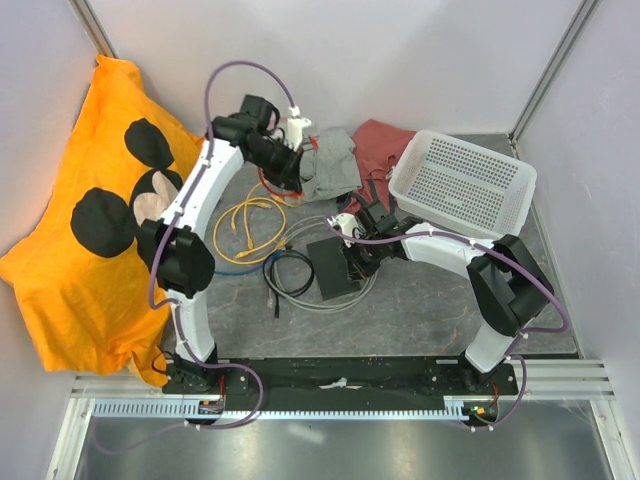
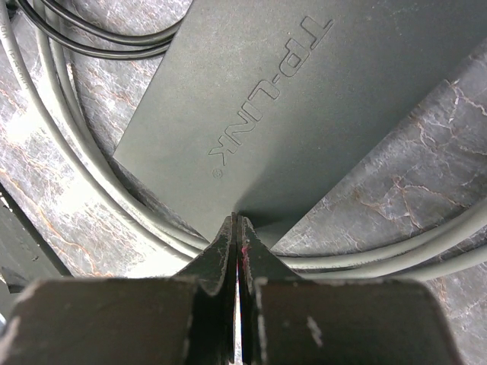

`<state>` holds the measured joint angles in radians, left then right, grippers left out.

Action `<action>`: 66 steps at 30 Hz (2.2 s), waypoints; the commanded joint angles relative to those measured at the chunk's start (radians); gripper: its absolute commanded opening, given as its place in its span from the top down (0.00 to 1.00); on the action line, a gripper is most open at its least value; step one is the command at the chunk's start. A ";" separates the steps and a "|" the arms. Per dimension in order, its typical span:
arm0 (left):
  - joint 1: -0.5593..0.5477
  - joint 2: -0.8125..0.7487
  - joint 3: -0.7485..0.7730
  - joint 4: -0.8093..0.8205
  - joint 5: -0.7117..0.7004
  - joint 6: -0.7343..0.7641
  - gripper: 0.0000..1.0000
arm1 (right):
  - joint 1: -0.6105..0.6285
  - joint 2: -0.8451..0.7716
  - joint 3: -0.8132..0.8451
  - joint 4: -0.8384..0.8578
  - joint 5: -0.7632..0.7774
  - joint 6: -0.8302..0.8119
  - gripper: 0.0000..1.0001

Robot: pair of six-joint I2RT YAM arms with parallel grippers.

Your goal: Pull the plug from the switch port

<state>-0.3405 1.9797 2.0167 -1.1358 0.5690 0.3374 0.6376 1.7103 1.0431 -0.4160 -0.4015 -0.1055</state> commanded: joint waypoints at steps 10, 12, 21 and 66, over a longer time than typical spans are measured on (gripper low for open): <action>0.195 -0.110 0.142 0.019 -0.204 0.052 0.98 | 0.002 0.026 -0.026 -0.053 0.078 -0.036 1.00; 0.227 -0.134 0.058 0.037 -0.207 0.039 0.98 | 0.002 0.025 -0.022 -0.053 0.078 -0.036 1.00; 0.388 -0.254 -0.477 0.283 0.040 -0.242 0.98 | 0.002 0.025 -0.035 -0.052 0.073 -0.033 1.00; -0.132 -0.734 -0.826 0.926 -0.908 0.039 0.01 | -0.216 -0.461 0.062 -0.021 0.857 0.062 0.02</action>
<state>-0.4652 1.2373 1.3350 -0.2779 -0.0853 0.3092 0.4213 1.3041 1.2140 -0.4664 0.2615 -0.0902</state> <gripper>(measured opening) 0.993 0.982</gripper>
